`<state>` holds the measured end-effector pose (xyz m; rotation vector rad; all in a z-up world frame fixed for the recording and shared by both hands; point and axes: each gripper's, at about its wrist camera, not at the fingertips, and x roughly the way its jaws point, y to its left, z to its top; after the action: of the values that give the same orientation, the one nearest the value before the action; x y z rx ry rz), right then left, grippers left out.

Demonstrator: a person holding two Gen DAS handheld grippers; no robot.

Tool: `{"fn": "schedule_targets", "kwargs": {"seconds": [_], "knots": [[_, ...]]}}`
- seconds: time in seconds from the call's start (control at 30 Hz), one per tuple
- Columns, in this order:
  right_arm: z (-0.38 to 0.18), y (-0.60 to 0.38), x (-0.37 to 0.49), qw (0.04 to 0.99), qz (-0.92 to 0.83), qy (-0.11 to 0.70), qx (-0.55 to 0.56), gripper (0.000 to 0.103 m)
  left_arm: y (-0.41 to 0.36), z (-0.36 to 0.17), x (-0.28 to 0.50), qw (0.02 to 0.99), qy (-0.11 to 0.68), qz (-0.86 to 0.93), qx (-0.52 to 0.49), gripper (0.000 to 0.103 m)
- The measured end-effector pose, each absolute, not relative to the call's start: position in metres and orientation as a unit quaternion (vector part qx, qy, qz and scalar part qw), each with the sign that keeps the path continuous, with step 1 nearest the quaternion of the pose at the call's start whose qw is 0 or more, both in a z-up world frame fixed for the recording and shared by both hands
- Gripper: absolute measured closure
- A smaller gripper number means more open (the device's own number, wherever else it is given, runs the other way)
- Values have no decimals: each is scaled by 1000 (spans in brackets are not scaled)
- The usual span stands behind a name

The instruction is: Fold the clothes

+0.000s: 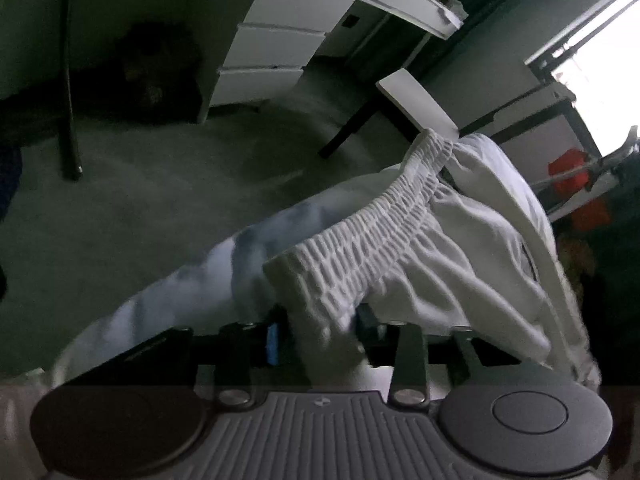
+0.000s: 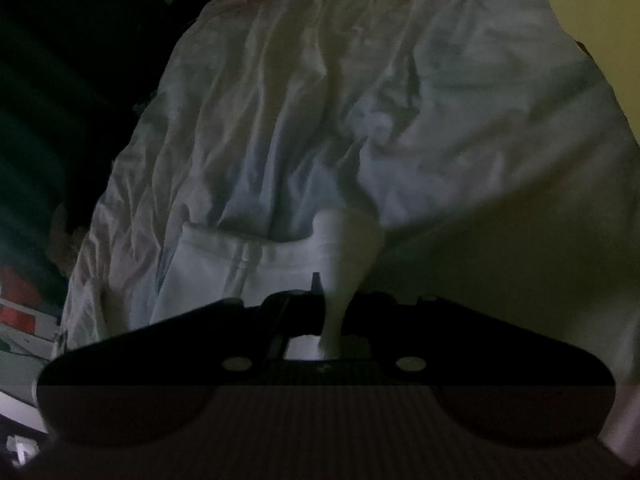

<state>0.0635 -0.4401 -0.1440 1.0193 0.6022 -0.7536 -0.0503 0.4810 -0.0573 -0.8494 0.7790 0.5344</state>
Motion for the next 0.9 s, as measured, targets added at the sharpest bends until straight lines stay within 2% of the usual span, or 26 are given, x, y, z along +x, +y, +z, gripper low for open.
{"fn": "schedule_targets", "kwargs": {"seconds": [0.1, 0.13, 0.17, 0.2, 0.23, 0.27, 0.47, 0.6, 0.9], "knots": [[-138, -438, 65, 768, -352, 280, 456, 88, 466, -42, -53, 827, 372, 242, -346, 40], [-135, -436, 66, 772, -359, 281, 443, 77, 460, -35, -55, 835, 372, 240, -326, 38], [-131, -434, 67, 778, -363, 280, 429, 59, 452, -28, -57, 845, 369, 241, -304, 32], [-127, -432, 68, 787, -363, 273, 417, 49, 445, -20, -59, 854, 363, 244, -281, 27], [-122, -429, 68, 797, -362, 264, 404, 31, 437, -13, -60, 863, 356, 246, -262, 26], [-116, -426, 68, 808, -360, 256, 391, 27, 428, -6, -60, 873, 347, 244, -243, 26], [-85, -397, 77, 873, -297, 217, 319, 27, 358, 32, -51, 923, 288, 202, -157, 22], [-61, -367, 82, 920, -216, 189, 268, 28, 302, 46, -35, 945, 261, 142, -140, 21], [-35, -311, 89, 962, -71, 173, 200, 28, 163, 44, 19, 968, 234, 35, -84, 21]]}}
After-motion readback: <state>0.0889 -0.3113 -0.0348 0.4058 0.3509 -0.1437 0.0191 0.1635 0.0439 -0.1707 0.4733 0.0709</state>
